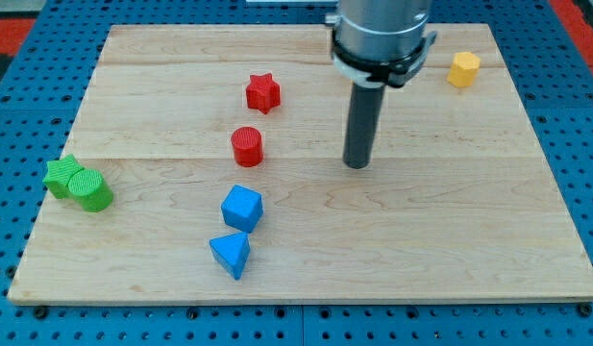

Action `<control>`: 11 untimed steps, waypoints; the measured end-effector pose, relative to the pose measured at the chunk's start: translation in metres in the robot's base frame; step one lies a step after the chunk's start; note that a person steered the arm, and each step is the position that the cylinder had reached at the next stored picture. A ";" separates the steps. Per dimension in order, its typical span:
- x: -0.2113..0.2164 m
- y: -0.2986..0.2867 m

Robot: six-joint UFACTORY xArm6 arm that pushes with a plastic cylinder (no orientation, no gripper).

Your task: Place the green circle at the top right side of the red star

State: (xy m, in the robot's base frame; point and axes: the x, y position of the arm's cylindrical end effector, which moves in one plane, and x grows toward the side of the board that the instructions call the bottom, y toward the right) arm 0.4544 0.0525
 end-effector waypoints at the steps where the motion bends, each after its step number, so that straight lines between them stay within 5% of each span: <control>1: -0.003 -0.046; 4: 0.005 -0.184; 6: 0.072 -0.203; 8: 0.072 -0.298; 11: 0.040 -0.306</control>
State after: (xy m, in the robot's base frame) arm 0.4941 -0.2535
